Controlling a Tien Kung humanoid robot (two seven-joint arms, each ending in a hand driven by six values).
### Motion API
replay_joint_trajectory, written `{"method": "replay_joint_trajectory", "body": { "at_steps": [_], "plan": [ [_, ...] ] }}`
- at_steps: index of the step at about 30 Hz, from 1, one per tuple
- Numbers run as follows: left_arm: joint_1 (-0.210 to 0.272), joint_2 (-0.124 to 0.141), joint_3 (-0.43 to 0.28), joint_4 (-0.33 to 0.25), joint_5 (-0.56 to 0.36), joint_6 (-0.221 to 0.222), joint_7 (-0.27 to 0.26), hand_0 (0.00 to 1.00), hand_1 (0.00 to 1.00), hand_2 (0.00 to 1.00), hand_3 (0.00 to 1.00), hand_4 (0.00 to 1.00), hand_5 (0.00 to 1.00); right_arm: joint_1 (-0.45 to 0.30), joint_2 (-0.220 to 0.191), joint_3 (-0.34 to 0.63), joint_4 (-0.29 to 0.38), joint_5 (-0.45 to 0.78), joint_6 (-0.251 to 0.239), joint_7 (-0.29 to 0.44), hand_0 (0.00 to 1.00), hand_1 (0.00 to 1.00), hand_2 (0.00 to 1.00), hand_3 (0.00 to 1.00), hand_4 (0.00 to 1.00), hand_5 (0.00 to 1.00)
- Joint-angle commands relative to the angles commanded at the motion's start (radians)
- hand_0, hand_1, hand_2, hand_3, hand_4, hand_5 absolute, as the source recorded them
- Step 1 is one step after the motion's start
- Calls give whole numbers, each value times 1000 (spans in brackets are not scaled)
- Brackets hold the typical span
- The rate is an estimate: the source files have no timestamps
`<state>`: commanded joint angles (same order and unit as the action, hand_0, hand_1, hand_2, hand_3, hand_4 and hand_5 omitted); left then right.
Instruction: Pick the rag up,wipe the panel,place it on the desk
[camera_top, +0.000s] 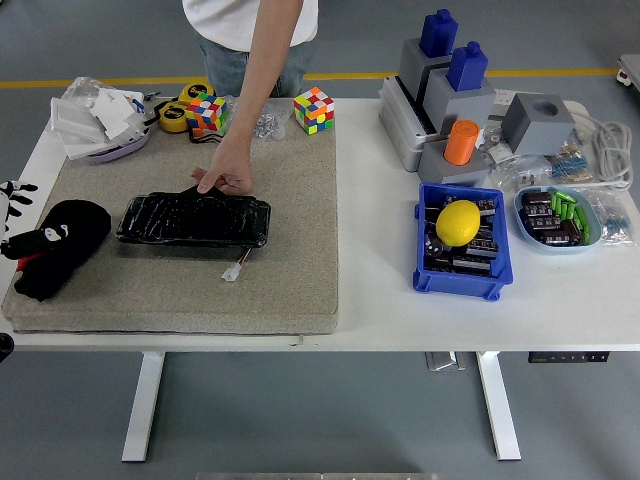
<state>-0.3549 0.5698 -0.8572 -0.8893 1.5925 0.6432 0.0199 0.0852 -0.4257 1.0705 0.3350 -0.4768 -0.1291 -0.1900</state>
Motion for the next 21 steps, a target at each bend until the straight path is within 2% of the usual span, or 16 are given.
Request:
{"method": "replay_joint_trajectory", "body": {
  "at_steps": [5, 8, 9, 10, 15, 16, 21],
  "plan": [
    [-3, 7, -13, -16, 5, -7, 9, 363, 575, 666, 749, 998, 601, 1, -1, -2, -1, -1, 0, -2, 744, 652, 699, 622, 998, 592],
    [2, 19, -38, -53, 13, -12, 14, 363, 575, 666, 749, 998, 601, 3, 0, 0, -2, -1, 0, -2, 744, 652, 699, 622, 998, 592],
    [5, 25, -51, -71, 15, -13, 15, 363, 575, 666, 749, 998, 601, 3, 0, 1, -3, -1, 0, -2, 744, 652, 699, 622, 998, 592],
    [7, 30, -61, -88, 17, -14, 16, 363, 586, 677, 751, 998, 679, 3, 0, 3, -3, -2, 0, -3, 742, 651, 698, 620, 998, 595],
    [30, 52, -120, -189, 20, -26, 36, 363, 586, 677, 751, 998, 679, 3, -1, 8, -4, -4, -1, -3, 742, 651, 698, 620, 998, 595],
    [36, 56, -133, -213, 18, -26, 39, 363, 590, 686, 751, 998, 819, 3, -1, 9, -5, -3, -1, -3, 743, 651, 699, 619, 997, 596],
    [64, 72, -192, -308, -7, -28, 37, 363, 590, 686, 751, 998, 819, 4, 2, 12, -5, -5, -2, -1, 743, 651, 699, 619, 997, 596]
  ]
}}
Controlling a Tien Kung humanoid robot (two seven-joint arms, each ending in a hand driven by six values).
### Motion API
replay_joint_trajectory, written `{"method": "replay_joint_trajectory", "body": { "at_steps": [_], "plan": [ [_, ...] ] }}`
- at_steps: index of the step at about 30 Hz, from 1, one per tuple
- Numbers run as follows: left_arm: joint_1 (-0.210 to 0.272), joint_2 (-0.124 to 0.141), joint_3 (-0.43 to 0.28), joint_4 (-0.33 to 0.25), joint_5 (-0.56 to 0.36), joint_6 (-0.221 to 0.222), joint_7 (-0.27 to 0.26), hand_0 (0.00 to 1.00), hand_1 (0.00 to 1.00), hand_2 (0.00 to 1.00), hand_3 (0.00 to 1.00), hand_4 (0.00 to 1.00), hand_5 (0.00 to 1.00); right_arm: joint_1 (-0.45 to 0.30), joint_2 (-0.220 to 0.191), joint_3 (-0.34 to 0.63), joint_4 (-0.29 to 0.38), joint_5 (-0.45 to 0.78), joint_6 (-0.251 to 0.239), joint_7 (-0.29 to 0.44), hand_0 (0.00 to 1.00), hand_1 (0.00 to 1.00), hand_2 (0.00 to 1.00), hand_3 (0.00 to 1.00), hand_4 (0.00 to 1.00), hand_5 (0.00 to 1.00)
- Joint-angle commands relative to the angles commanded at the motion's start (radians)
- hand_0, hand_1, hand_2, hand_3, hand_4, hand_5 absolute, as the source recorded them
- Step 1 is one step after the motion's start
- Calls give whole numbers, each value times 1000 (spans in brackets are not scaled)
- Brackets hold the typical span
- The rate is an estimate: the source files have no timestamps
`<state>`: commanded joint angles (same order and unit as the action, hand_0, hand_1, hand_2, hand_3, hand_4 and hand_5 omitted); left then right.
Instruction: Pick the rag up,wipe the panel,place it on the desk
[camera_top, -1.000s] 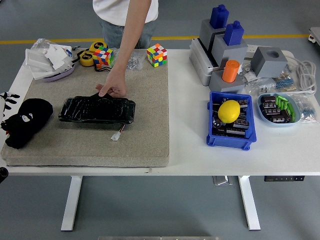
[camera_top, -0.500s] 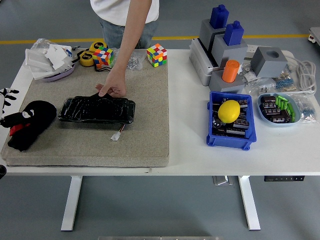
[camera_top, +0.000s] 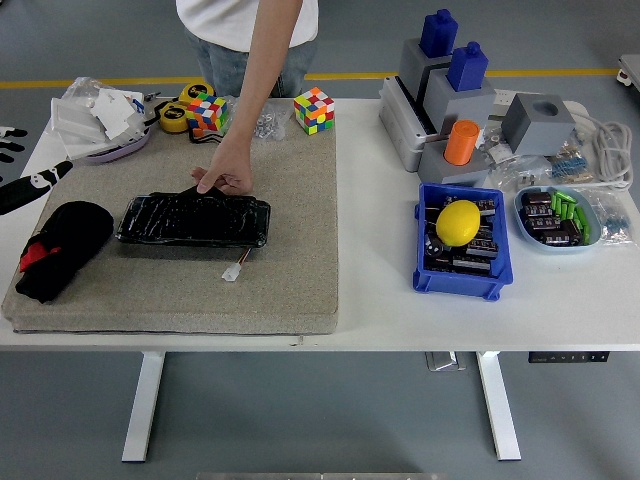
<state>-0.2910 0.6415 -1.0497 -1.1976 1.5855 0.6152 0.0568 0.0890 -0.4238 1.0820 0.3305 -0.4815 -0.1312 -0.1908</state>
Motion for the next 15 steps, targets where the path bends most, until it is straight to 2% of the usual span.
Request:
{"method": "replay_joint_trajectory", "body": {
  "at_steps": [1, 7, 15],
  "plan": [
    [6, 2, -12, -15, -6, 1, 2, 366, 597, 687, 750, 998, 998, 1, 0, 0, 0, -1, 0, 0, 743, 651, 699, 617, 993, 596],
    [23, 8, -49, -57, -43, 5, -24, 363, 599, 691, 750, 998, 998, 1, 1, 4, 1, -1, -2, 2, 743, 651, 699, 617, 992, 595],
    [53, 13, -89, -118, -71, 9, -17, 362, 599, 691, 749, 998, 998, 0, 2, 6, 1, -5, -3, 1, 743, 651, 699, 616, 990, 596]
  ]
}}
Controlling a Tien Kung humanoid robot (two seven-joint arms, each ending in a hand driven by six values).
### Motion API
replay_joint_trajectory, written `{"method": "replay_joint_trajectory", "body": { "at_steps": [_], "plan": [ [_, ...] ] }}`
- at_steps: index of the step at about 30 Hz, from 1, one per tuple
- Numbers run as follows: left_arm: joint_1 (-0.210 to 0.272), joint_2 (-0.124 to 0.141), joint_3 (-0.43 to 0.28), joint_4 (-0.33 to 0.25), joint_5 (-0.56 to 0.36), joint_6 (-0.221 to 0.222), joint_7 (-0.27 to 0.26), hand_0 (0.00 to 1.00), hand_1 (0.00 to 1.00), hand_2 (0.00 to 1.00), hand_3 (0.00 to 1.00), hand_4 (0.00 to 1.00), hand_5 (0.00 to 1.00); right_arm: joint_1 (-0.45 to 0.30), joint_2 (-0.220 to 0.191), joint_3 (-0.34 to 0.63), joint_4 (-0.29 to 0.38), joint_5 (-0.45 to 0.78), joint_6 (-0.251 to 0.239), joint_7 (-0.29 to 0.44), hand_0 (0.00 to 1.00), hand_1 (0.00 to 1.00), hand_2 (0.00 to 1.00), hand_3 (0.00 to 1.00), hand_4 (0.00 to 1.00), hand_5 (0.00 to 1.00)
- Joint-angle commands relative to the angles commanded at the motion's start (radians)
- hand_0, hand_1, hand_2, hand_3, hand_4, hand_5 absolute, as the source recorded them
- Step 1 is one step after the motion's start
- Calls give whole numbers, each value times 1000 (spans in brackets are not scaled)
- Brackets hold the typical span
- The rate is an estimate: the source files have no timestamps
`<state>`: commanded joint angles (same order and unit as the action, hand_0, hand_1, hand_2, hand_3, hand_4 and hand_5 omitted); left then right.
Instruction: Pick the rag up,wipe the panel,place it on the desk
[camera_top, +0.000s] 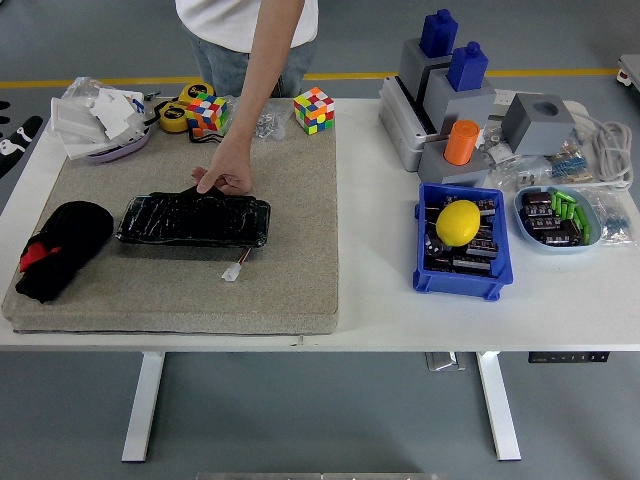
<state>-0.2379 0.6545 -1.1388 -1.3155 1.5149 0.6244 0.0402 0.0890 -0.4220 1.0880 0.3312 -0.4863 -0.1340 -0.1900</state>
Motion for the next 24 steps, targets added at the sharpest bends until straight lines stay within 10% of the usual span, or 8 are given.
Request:
{"method": "replay_joint_trajectory", "body": {
  "at_steps": [15, 24],
  "plan": [
    [73, 23, -28, -131, -492, 21, -185, 368, 602, 688, 746, 998, 998, 0, 0, -7, -7, 2, -4, -4, 743, 651, 698, 612, 987, 596],
    [99, 93, 4, -226, -666, 17, -160, 382, 607, 687, 753, 915, 993, 8, -9, -15, -3, -3, -6, -8, 743, 651, 698, 614, 986, 595]
  ]
}}
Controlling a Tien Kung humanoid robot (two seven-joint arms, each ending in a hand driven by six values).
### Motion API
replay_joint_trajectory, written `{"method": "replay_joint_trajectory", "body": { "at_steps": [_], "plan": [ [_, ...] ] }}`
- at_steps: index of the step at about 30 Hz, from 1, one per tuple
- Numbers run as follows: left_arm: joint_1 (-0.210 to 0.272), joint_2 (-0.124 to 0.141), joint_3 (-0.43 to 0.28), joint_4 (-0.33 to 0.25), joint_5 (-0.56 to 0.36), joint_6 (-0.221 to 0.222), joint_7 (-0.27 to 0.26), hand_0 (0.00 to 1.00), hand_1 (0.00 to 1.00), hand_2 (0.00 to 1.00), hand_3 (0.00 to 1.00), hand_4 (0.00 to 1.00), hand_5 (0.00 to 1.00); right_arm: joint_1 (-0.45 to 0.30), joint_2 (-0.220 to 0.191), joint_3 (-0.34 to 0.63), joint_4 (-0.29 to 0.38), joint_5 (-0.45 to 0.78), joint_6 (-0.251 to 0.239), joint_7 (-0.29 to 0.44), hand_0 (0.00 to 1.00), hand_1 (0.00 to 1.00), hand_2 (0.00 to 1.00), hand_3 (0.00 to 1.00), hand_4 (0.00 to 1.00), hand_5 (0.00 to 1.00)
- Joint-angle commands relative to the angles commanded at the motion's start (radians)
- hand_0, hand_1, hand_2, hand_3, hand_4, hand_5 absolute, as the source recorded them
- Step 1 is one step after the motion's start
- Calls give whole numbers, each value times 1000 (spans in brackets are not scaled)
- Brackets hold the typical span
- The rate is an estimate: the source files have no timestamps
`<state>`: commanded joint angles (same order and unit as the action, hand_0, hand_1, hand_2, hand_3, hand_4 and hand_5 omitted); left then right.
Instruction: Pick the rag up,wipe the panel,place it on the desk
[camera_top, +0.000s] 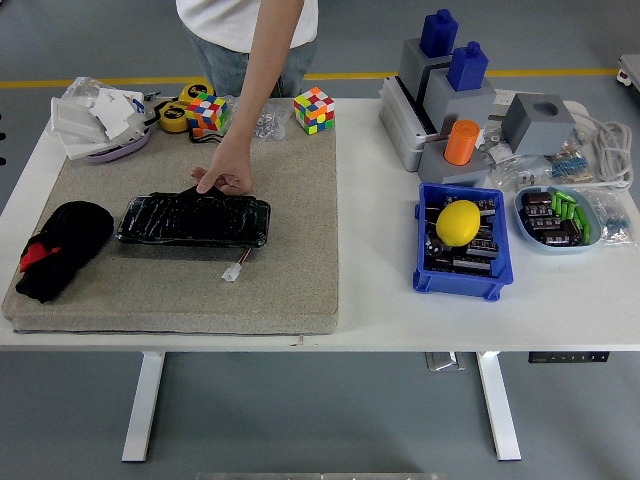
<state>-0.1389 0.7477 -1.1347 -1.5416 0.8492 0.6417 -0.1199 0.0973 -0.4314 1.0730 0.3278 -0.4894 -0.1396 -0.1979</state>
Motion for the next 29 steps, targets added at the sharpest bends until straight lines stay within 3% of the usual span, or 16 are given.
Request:
{"method": "replay_joint_trajectory", "body": {
  "at_steps": [3, 4, 9, 10, 15, 16, 21, 22, 29],
  "plan": [
    [6, 21, 5, -28, -14, -2, 10, 382, 607, 687, 753, 915, 993, 2, -2, 0, 2, -4, -1, 0, 743, 651, 698, 614, 986, 595],
    [7, 26, 6, -35, -20, -3, 11, 389, 610, 691, 757, 911, 936, 3, -2, 1, 2, -6, -1, 1, 743, 650, 698, 613, 985, 596],
    [16, 49, 12, -59, -86, -9, 9, 389, 610, 691, 757, 911, 936, 5, -3, -6, 5, -8, -1, 2, 743, 650, 698, 613, 985, 596],
    [19, 55, 15, -64, -101, -11, 8, 397, 613, 691, 756, 904, 861, 5, -4, -7, 7, -10, -2, 1, 743, 650, 698, 613, 985, 596],
    [29, 93, 23, -96, -108, -10, 19, 397, 613, 691, 756, 904, 861, 7, -5, -14, 10, -14, -3, 2, 743, 650, 698, 613, 985, 596],
    [30, 99, 21, -103, -104, -11, 21, 407, 617, 690, 755, 896, 761, 7, -5, -15, 11, -15, -3, 2, 743, 650, 698, 613, 984, 596],
    [27, 105, 3, -104, -72, -6, 26, 407, 617, 690, 755, 896, 761, 5, 3, -25, 13, -17, -6, 3, 743, 650, 698, 613, 984, 596],
    [28, 103, -3, -103, -60, -6, 30, 413, 620, 690, 752, 877, 619, 5, 4, -28, 15, -18, -7, 3, 743, 651, 698, 612, 984, 595],
    [31, 93, -35, -87, 15, -8, 42, 413, 620, 690, 752, 877, 619, 7, 9, -20, 34, -36, -19, 8, 743, 651, 698, 612, 984, 595]
  ]
}}
